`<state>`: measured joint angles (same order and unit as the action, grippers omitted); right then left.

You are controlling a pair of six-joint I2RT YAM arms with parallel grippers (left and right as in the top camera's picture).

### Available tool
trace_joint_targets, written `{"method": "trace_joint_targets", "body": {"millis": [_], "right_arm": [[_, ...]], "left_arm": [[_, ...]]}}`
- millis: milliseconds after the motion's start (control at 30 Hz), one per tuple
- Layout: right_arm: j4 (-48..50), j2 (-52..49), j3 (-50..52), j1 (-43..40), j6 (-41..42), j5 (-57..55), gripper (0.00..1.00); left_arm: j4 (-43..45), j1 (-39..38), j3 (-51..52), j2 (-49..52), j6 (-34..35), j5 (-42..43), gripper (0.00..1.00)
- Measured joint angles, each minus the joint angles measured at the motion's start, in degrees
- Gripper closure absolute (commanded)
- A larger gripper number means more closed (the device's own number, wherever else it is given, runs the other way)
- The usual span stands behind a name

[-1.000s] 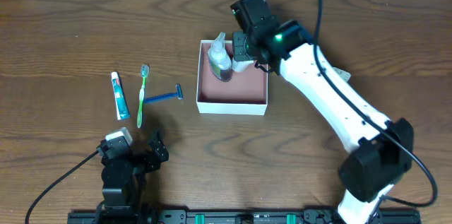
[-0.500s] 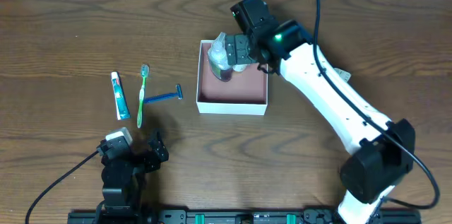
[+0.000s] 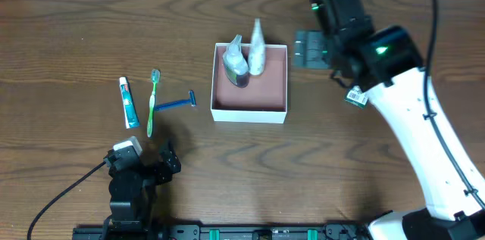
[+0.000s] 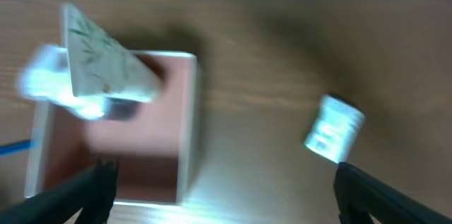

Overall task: Pack container
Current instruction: 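Place the lotion tube upright in the box beside the bottle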

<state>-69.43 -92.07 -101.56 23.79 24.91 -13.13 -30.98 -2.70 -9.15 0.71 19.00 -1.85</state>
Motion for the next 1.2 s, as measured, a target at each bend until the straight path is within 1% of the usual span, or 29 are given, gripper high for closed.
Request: {"method": "trace_joint_targets", "body": {"millis": [167,367,633,733,867,1000,1067,1200], "right_arm": [[-4.5,-1.2,0.2,-9.8,0.6,0.4,0.01],[-4.0,-1.9,4.7,-16.7,1.2,2.1,0.01],[8.1,-6.2,22.3,-21.4,1.3,6.3,0.01],[11.4,-7.7,26.7,-22.3,1.2,7.4,0.01],[16.6,-10.3,30.1,-23.5,1.2,8.8,0.01],[21.1,-13.5,30.5,-24.5,1.2,10.7,0.04],[22.7,-15.0,30.5,-24.7,1.4,11.5,0.06],[25.6,-17.5,30.5,-24.7,2.3,12.5,0.15]], "left_arm": [[0.0,0.0,0.0,0.0,0.0,0.0,0.02],[0.0,0.0,0.0,0.0,0.0,0.0,0.02],[0.0,0.0,0.0,0.0,0.0,0.0,0.02],[0.0,0.0,0.0,0.0,0.0,0.0,0.02],[0.0,0.0,0.0,0.0,0.0,0.0,0.02],[0.0,0.0,0.0,0.0,0.0,0.0,0.02],[0.0,0.0,0.0,0.0,0.0,0.0,0.02],[0.0,0.0,0.0,0.0,0.0,0.0,0.02]]}}
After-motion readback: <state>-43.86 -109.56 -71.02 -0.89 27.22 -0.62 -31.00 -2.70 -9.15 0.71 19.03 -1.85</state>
